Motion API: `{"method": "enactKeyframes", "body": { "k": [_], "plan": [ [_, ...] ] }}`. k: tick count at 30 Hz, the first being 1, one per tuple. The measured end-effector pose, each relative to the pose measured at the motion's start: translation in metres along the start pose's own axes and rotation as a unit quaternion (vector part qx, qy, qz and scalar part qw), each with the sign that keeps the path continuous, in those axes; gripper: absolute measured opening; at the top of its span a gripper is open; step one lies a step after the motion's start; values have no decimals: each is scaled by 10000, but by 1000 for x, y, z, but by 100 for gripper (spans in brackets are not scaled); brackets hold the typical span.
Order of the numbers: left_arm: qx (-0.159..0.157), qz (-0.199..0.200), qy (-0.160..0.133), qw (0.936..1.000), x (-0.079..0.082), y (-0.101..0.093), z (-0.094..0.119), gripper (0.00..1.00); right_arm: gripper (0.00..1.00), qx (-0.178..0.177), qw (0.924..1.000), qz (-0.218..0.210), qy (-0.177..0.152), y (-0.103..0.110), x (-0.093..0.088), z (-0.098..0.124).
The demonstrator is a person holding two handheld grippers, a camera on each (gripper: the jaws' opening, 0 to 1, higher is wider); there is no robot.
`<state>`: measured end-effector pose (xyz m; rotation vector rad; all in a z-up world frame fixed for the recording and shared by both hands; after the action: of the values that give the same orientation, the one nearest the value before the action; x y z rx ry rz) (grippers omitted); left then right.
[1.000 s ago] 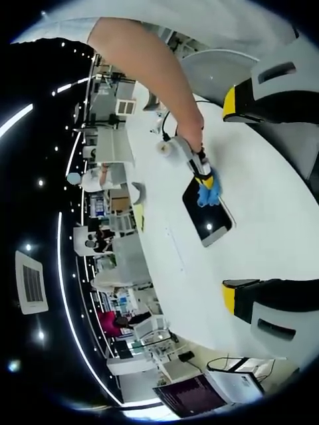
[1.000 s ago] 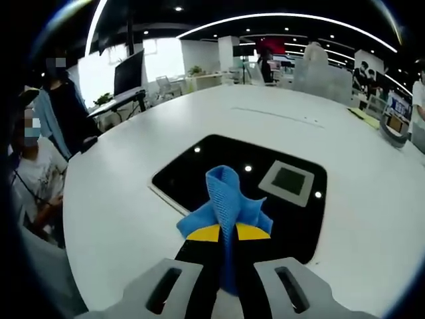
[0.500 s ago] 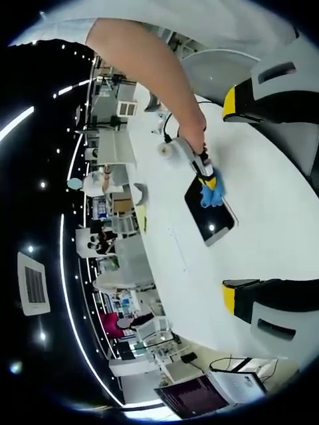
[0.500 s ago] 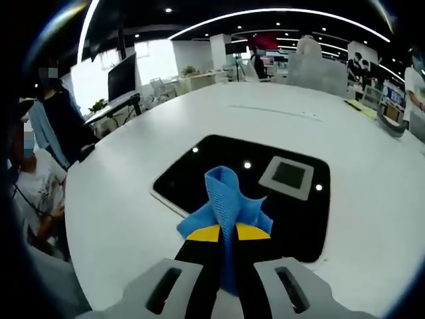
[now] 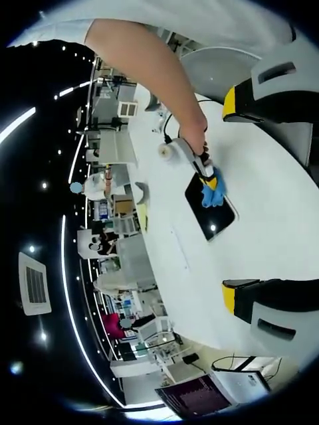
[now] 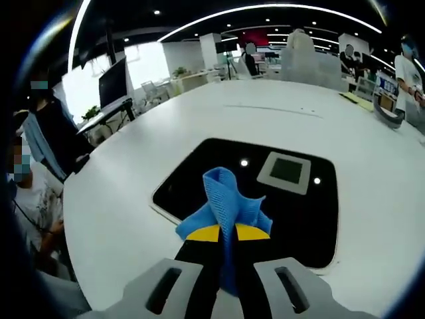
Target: Wipe the mirror surface with the cleaning cloth until all visible marks leave the cleaned area.
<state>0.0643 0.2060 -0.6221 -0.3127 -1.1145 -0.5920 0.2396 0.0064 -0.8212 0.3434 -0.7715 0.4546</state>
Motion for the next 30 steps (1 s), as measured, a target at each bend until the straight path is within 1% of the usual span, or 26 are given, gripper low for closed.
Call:
{"method": "enactKeyframes", "body": {
  "k": [6,10,14,21,30],
  "plan": [
    [-66,-19,-41,10000,-2,6,1,99,1,-78,10000,-55,-29,3,2,-2],
    [-139,-46,-16,9999,-4,8,0,99,1,-103,9999,-43,-22,4,3,-2],
    [-214,-68,-7,9997,-6,11,-2,99,1,-155,9998,-118,-27,4,3,-3],
    [-311,-89,-18,9995,-7,13,-4,99,1,-205,9997,-102,-14,5,6,-5],
    [-330,-93,-22,9994,-10,20,-4,99,1,-271,9996,-120,5,4,13,-11]
  ]
}}
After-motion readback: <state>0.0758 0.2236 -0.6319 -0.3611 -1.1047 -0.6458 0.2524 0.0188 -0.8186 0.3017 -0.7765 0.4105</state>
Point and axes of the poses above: the point that each gripper's makers call its tool centre point, and the gripper's own axes: z roughly backward along the fingers, y roughly to its left, x roughly out of its top, the point moved 4 cm from there along z, roughly backward along the fingers, and after that the axes turned 2 degrees about y, right-handed, at the moved point
